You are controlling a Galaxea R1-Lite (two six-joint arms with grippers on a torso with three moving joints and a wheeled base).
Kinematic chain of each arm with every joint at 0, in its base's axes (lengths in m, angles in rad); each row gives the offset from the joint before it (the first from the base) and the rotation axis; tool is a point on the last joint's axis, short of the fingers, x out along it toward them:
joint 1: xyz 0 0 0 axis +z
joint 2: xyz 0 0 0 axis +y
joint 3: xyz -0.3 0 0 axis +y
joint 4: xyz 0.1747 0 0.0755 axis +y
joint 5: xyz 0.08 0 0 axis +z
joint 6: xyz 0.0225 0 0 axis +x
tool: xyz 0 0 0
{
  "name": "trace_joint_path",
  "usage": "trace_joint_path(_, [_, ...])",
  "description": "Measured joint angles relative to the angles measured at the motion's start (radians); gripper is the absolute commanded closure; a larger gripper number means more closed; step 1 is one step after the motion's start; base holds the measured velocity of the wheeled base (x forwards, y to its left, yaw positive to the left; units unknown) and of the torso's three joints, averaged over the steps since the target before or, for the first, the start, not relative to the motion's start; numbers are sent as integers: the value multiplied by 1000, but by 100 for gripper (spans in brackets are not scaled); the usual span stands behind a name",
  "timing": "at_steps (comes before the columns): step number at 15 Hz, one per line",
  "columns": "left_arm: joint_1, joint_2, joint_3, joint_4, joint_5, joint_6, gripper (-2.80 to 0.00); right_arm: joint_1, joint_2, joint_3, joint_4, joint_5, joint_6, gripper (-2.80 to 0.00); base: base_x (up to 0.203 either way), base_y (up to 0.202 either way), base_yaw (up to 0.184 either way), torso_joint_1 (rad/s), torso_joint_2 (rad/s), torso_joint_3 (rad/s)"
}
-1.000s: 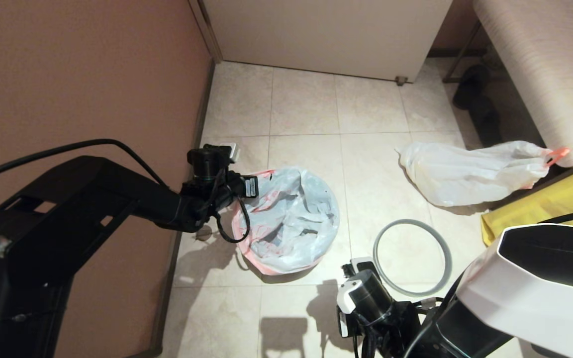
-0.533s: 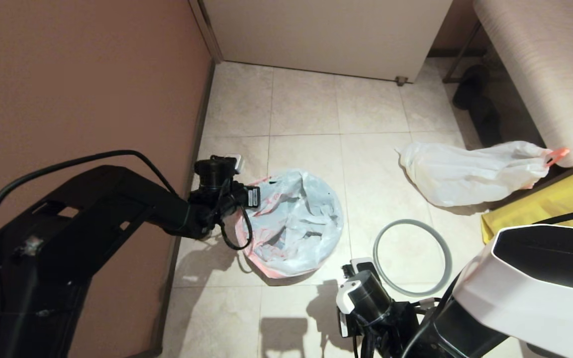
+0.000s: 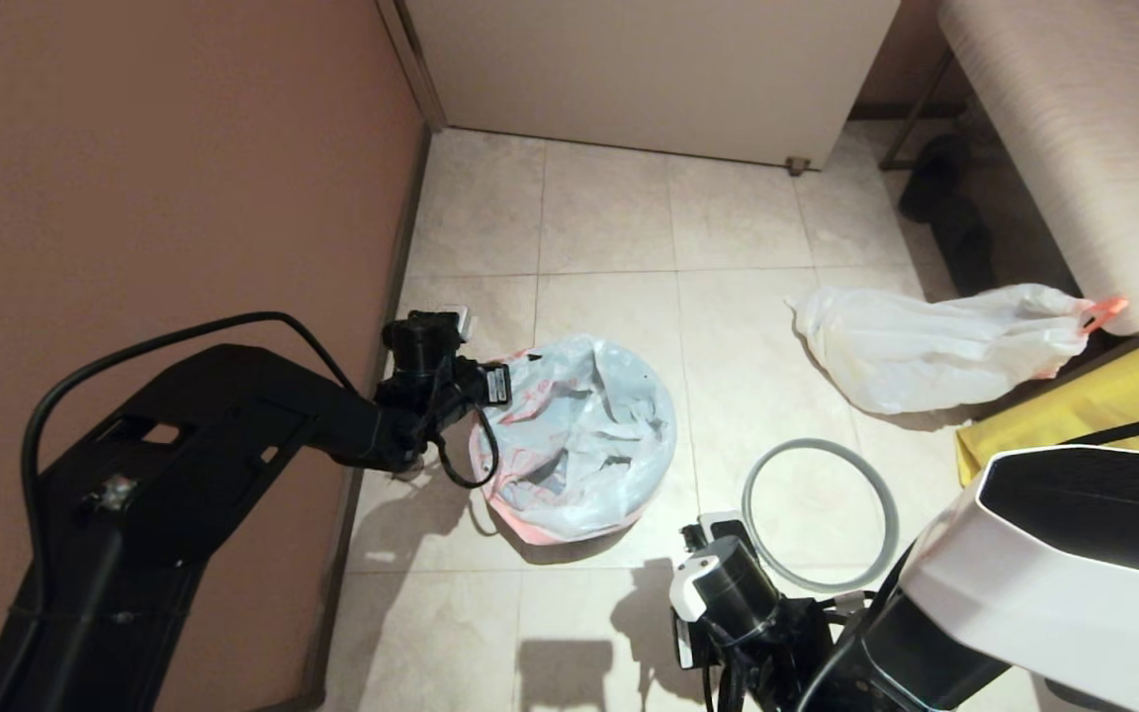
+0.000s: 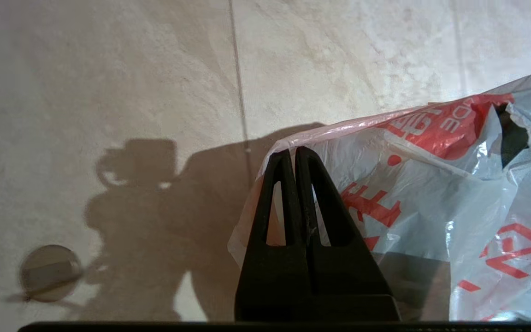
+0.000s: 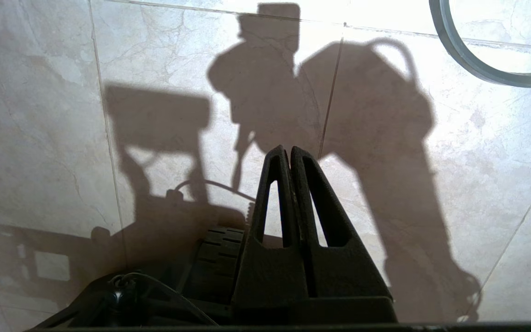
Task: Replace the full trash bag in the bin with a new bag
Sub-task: Put the new garbage bag on the trash can
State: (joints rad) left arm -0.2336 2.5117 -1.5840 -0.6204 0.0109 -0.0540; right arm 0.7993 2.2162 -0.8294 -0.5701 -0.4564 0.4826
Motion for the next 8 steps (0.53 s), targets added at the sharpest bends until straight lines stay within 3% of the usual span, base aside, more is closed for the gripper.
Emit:
trace_joint_path(2, [-8, -34, 32, 35, -72, -81, 0, -5, 0, -1, 0, 0, 0, 0, 0, 0, 0, 0, 0, 0])
trace_joint_path(4, [-12, -82, 74, 122, -222, -168, 0, -9, 1, -3, 1, 0, -3, 0, 0, 0, 0, 0, 0, 0])
trace_joint_path(8, [-14, -114, 86, 290, -425, -231, 0, -18, 0, -10, 1, -1, -5, 0, 0, 0, 0, 0, 0, 0])
